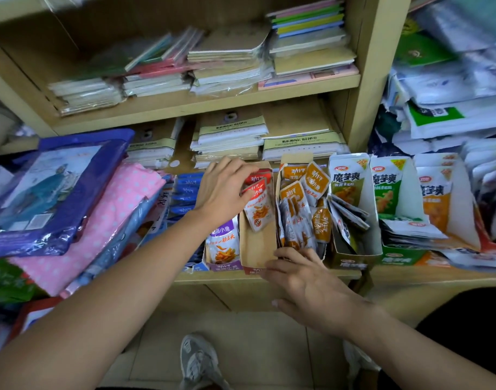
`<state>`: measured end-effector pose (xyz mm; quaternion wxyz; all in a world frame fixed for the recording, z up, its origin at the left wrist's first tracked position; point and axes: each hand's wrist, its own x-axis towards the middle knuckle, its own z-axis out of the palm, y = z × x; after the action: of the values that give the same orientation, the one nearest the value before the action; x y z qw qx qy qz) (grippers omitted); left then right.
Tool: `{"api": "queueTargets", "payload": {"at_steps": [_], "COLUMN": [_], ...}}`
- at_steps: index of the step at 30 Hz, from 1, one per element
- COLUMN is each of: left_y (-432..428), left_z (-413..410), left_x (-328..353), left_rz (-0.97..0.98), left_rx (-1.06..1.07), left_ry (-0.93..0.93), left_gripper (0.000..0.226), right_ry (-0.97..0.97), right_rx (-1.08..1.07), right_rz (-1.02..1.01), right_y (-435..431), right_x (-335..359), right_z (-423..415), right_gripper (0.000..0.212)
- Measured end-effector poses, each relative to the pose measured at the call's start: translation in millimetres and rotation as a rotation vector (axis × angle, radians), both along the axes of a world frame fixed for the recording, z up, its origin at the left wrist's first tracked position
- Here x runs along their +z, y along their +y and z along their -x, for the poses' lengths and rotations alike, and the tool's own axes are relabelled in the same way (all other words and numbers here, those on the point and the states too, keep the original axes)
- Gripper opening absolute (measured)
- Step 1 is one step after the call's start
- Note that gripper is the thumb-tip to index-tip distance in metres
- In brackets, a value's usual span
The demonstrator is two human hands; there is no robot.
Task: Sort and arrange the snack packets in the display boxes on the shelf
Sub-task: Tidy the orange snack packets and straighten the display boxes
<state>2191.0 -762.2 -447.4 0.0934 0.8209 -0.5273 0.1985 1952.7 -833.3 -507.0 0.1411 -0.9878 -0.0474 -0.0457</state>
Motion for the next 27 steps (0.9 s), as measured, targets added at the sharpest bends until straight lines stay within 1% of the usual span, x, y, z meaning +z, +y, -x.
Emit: {"api": "queueTargets", "payload": {"at_steps": [2,6,11,14,16,18,20,22,24,27], "left_y": [-2.0,-6.5,-10.1,-14.3,-15.0,-12.5,-8.6,-5.5,-3.2,-2.6], "left_z": [-0.2,-3.1,-13.0,-13.0,-9.3,-6.5,-5.6,-5.4,-6.2,-7.7], "left_x": [0.5,1.5,4.5,4.3,3.2,0.3,-4.7,-8.7,-11.3,-12.3], "left_rz": [-0.026,-0.049,-0.013,-0.03,-0.039,-0.049,-0.022,0.039,0.1,0.149], "left_rx": [-0.001,-0.014,0.098,0.126,0.096,0.042,0.034,0.062,0.079,0.07], "left_ry": [0.016,0.082,0.172,0.198,0.152,0.044,-0.053,-0.121,-0.162,-0.145], "left_gripper": [0.043,0.022,0.021,0.02,0.022,0.03,0.036,0.034,0.026,0.022], "right_ry": [0.001,-0.002,-0.012,-0.017,-0.016,-0.014,-0.022,-0.033,-0.052,-0.092], "right_rx": [-0.001,0.01,0.008,0.011,0.016,0.019,0.023,0.027,0.027,0.022], "right_rz": [-0.001,-0.008,-0.006,-0.01,-0.008,-0.009,-0.008,-0.001,-0.003,0.0], "right_y": [0.2,-0.3,-0.6,-1.0,-1.3,-1.7,-2.3,-3.2,-3.7,-4.1], "right_x": [0.8,2.0,-0.4,0.5,1.6,1.5,1.1,-0.7,-2.9,-5.2], "right_z": [-0.1,-1.1,-0.7,-0.7,-0.9,-0.8,0.1,1.0,1.2,1.9], "right_gripper": [0.054,0.054,0.054,0.054,0.054,0.055,0.056,0.057,0.058,0.057]}}
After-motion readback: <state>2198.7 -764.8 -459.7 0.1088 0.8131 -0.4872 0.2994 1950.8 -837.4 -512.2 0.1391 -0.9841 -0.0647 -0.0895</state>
